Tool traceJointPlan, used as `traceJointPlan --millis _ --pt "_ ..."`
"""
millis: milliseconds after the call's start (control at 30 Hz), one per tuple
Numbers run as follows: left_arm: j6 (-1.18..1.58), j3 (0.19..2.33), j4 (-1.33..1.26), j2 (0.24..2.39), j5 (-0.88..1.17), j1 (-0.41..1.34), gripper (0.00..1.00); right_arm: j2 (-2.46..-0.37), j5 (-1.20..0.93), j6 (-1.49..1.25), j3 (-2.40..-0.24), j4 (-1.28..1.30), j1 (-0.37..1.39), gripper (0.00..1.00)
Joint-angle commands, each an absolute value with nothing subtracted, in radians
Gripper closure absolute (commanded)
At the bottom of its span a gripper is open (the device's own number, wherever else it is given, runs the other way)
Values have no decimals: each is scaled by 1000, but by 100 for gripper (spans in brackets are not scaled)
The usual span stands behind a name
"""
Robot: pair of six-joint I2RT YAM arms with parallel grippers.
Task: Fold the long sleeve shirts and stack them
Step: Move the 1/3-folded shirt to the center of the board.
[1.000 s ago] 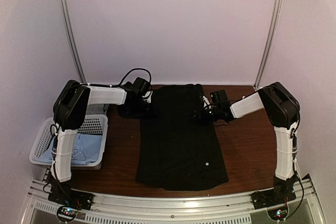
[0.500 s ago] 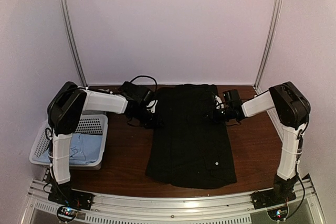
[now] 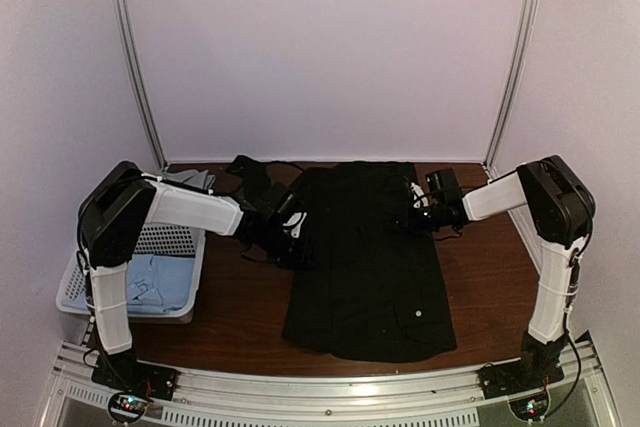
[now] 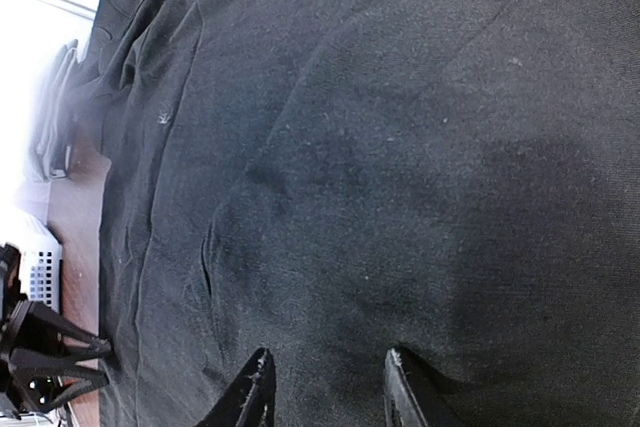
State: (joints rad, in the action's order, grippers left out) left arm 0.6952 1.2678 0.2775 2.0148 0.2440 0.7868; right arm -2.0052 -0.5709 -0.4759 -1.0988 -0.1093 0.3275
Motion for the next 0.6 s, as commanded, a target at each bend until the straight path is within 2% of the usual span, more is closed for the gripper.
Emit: traceJointPlan --millis 0,300,567 --pt "726 1210 317 1978 228 826 65 -1982 -500 -439 -1073 -8 316 62" --pt "766 1165 334 1914 204 853 65 -1920 -498 -409 -1032 60 319 61" --pt "675 1386 500 1879 -2 809 62 -1812 -488 -407 -1084 99 321 58"
